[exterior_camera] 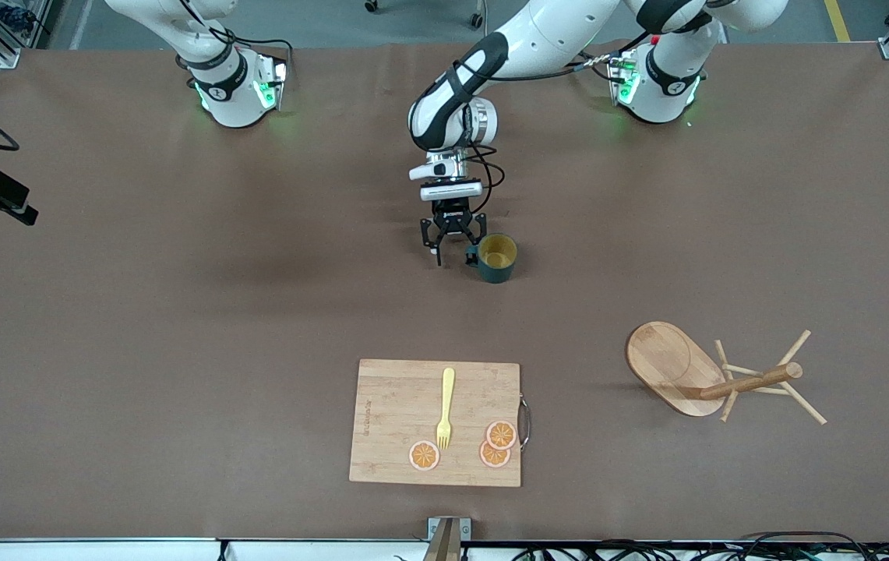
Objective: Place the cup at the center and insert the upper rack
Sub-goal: 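Close the left gripper on the teal mug's handle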
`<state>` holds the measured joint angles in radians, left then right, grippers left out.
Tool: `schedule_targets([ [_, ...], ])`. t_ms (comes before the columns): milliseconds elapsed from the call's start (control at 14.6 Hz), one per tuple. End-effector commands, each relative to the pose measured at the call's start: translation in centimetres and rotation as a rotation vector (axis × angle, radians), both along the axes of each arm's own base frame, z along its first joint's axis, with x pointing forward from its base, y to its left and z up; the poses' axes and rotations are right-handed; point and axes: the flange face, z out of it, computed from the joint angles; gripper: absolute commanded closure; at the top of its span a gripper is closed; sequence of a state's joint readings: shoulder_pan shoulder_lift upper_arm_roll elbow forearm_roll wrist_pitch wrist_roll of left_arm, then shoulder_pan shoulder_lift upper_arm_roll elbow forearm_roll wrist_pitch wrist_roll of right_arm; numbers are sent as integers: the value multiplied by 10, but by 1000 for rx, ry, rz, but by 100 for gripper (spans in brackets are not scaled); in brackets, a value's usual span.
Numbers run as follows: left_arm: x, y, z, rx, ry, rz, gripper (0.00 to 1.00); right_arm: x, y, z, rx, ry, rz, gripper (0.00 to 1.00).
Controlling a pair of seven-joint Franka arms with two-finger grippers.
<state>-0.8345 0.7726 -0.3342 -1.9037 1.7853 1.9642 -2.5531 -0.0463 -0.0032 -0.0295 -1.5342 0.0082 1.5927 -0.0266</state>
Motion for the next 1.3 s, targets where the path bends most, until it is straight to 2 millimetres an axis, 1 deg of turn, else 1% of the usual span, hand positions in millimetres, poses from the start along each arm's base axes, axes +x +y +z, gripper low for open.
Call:
schedule_targets([
  [0, 7, -7, -2, -4, -12, -13, 24, -2, -2, 0, 4, 0, 2, 0],
  [137, 10, -5, -6, 1, -11, -6, 29, -1, -2, 0, 4, -1, 2, 0],
  [411, 14, -4, -6, -4, -14, 0, 38, -2, -2, 0, 4, 0, 2, 0],
  [754, 19, -1, -5, -25, 7, 9, 72, -2, -1, 0, 4, 0, 2, 0],
  [1029, 23, -2, 0, -46, 29, 14, 90, -2, -1, 0, 4, 0, 2, 0],
  [1166, 33, -2, 12, -72, 45, 19, 98, -1, 0, 0, 4, 0, 3, 0],
  [1234, 37, -3, 19, -92, 59, 28, 100, -1, 0, 0, 4, 0, 3, 0],
])
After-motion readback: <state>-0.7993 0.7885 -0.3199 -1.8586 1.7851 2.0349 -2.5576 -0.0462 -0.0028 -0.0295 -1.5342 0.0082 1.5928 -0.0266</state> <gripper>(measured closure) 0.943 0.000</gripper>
